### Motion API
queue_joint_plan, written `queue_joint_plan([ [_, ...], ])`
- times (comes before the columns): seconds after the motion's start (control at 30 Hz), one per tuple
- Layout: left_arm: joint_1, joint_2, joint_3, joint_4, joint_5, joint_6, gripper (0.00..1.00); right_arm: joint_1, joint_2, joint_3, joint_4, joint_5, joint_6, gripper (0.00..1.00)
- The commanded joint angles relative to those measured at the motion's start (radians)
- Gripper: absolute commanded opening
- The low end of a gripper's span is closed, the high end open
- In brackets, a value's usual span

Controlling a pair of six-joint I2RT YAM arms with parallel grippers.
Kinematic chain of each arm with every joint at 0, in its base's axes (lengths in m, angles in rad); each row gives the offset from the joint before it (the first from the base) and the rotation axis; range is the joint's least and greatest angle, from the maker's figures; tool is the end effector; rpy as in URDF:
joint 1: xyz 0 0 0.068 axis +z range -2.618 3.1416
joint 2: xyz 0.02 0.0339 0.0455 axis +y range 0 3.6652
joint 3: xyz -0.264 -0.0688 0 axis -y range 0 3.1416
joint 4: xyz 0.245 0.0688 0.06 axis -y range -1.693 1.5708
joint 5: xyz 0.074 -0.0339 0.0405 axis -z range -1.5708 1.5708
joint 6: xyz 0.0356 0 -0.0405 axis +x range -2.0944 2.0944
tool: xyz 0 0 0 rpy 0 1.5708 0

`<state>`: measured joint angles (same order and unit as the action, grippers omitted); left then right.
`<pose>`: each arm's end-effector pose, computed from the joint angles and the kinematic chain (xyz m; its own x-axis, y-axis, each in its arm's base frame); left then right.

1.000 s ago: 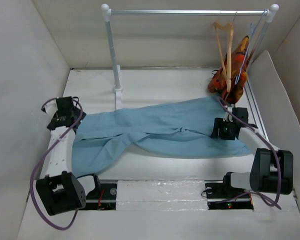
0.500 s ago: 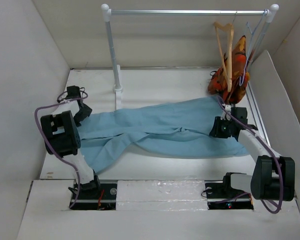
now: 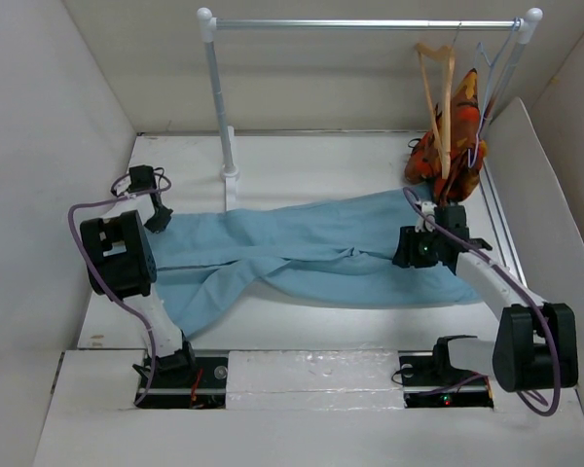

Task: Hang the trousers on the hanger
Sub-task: Flatten out the trousers at the center of the board.

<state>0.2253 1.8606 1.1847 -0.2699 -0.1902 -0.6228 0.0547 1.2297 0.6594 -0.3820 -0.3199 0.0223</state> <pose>0.3766 0.0932 0.1717 -0.4512 -0.6911 -0.5647 -0.7268 0.6517 -0.2168 0.2318 0.0239 0.1927 -0.8185 -0.0236 -0.5740 -0.2158 0.9386 0.2691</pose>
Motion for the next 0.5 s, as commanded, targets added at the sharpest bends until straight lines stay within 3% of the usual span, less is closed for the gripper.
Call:
queue_joint_plan([
  [0.0, -0.014, 0.049, 0.012, 0.018, 0.055, 0.001, 0.00, -0.047, -0.001, 0.077, 0.018, 0.013, -0.039, 0.54],
  [0.13, -0.024, 0.112, 0.209, -0.025, 0.071, 0.002, 0.00, -0.101, 0.024, 0.149, 0.038, 0.015, -0.025, 0.57],
  [0.27, -0.035, 0.181, 0.423, -0.103, 0.063, -0.021, 0.00, -0.189, -0.013, 0.161, 0.136, 0.067, 0.093, 0.58],
  [0.47, -0.023, 0.233, 0.576, -0.143, 0.031, -0.022, 0.00, -0.378, 0.057, 0.147, 0.268, 0.209, 0.215, 0.68],
])
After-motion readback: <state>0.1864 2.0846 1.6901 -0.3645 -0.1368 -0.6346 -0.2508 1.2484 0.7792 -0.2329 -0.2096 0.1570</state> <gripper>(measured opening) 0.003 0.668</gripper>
